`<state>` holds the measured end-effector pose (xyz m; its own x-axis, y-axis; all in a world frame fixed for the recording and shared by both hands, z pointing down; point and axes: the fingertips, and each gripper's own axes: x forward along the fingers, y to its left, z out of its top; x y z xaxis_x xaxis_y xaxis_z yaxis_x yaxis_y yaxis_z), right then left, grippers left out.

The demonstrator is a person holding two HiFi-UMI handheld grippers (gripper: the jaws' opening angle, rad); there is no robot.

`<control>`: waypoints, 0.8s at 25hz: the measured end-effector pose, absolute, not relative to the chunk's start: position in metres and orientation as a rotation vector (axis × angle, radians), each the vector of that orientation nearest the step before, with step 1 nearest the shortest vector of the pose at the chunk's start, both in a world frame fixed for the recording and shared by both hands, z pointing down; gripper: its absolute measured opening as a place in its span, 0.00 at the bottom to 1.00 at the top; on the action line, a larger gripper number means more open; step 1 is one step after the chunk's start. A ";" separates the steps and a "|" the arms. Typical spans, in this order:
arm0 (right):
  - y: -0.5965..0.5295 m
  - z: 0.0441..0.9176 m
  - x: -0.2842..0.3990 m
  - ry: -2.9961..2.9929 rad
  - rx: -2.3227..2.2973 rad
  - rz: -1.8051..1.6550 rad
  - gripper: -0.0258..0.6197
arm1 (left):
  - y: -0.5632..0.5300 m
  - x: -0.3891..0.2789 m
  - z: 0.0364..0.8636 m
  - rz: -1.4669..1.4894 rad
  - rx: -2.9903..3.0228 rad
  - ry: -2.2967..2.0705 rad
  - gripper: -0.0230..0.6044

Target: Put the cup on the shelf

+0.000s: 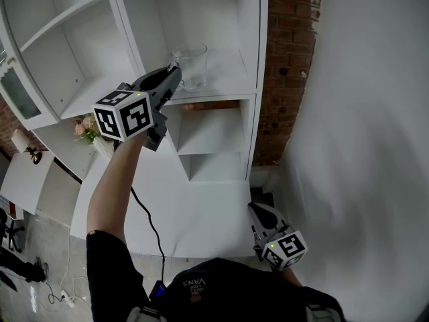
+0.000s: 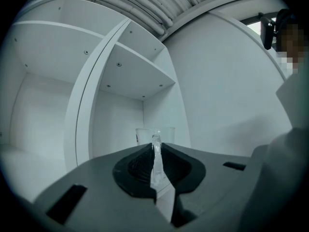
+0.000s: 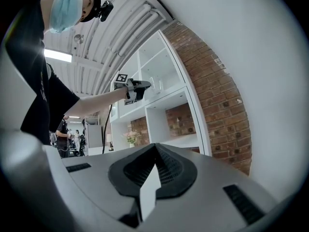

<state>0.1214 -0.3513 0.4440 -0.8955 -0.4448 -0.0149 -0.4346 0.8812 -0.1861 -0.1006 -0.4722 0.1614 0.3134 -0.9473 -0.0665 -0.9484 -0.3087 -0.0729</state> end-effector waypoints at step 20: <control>-0.353 0.444 0.119 3.004 -0.704 -0.270 0.04 | -0.514 -0.107 0.167 -0.045 -2.390 1.960 0.10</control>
